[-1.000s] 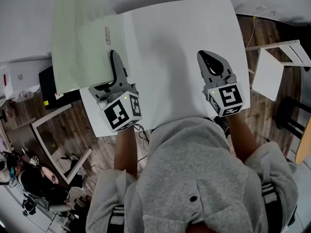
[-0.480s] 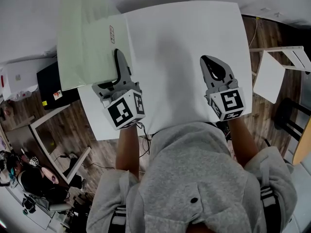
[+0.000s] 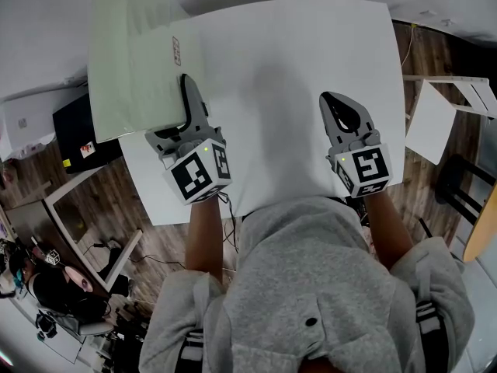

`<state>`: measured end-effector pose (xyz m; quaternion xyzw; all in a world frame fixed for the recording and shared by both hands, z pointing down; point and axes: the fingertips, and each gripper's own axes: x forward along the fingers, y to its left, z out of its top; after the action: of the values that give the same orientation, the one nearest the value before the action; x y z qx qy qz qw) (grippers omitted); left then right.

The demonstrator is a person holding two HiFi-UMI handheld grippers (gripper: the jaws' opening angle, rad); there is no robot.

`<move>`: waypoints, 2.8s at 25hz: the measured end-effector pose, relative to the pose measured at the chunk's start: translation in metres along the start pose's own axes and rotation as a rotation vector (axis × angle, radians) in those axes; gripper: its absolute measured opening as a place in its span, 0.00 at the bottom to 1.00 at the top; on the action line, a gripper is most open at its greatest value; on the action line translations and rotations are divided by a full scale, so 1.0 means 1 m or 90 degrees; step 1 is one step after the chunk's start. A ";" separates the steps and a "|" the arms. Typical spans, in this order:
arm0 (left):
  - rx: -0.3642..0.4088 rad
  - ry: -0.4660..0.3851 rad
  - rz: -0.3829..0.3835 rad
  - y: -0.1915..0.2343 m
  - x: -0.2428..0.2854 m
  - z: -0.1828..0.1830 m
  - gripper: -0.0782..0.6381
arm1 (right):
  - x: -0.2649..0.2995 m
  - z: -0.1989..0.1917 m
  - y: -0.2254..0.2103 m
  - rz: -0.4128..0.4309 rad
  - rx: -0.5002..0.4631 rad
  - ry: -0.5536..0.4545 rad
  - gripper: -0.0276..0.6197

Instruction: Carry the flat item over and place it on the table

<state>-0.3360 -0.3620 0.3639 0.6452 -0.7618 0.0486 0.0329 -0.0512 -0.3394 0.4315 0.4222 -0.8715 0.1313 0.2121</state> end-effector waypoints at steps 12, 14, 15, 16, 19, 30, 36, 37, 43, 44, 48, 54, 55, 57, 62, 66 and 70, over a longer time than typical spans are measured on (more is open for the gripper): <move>-0.003 0.011 0.007 -0.001 0.001 -0.007 0.49 | -0.011 0.000 -0.001 -0.007 0.008 0.007 0.09; 0.000 0.007 0.009 0.000 0.002 -0.008 0.49 | -0.008 -0.001 -0.001 -0.005 0.010 0.009 0.09; 0.002 0.006 0.010 -0.001 0.004 -0.008 0.49 | -0.006 -0.001 -0.002 -0.004 0.010 0.010 0.09; 0.005 0.004 0.009 -0.002 0.006 -0.009 0.49 | -0.004 -0.001 -0.003 -0.004 0.011 0.011 0.09; 0.013 -0.002 0.004 -0.007 0.003 -0.009 0.49 | -0.007 0.000 -0.002 -0.003 0.011 0.011 0.09; 0.005 -0.006 0.011 -0.010 -0.005 -0.023 0.49 | -0.012 0.007 -0.001 0.003 0.006 0.008 0.09; 0.002 0.015 0.018 -0.011 0.000 -0.035 0.51 | -0.008 0.009 0.000 0.009 0.005 0.008 0.09; 0.002 0.019 0.019 -0.011 0.001 -0.038 0.51 | -0.007 0.009 0.000 0.010 0.004 0.008 0.09; 0.010 0.048 0.016 -0.011 0.005 -0.045 0.52 | -0.009 0.013 -0.002 0.006 0.000 0.002 0.09; 0.010 0.052 0.014 -0.011 0.006 -0.045 0.52 | -0.009 0.014 -0.003 0.004 -0.001 0.002 0.09; 0.005 0.065 -0.007 -0.013 0.009 -0.047 0.52 | -0.008 0.015 -0.004 0.002 -0.003 0.000 0.09; 0.017 0.083 -0.005 -0.012 0.013 -0.054 0.54 | -0.005 0.016 -0.003 0.003 -0.003 -0.003 0.09; 0.017 0.086 -0.005 -0.012 0.014 -0.055 0.54 | -0.005 0.016 -0.003 0.003 -0.004 -0.004 0.09; 0.016 0.090 -0.005 -0.012 0.015 -0.056 0.54 | -0.005 0.016 -0.004 0.002 -0.005 -0.005 0.09; 0.017 0.095 -0.006 -0.013 0.014 -0.058 0.54 | -0.006 0.016 -0.004 0.000 -0.005 -0.007 0.09; 0.017 0.098 -0.002 -0.008 0.019 -0.059 0.54 | 0.001 0.020 -0.004 0.001 -0.004 -0.008 0.09; 0.018 0.095 0.000 -0.008 0.012 -0.057 0.54 | -0.005 0.020 -0.002 0.002 -0.004 -0.012 0.09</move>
<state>-0.3309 -0.3688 0.4224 0.6402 -0.7563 0.1076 0.0807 -0.0523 -0.3457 0.4116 0.4216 -0.8744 0.1249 0.2051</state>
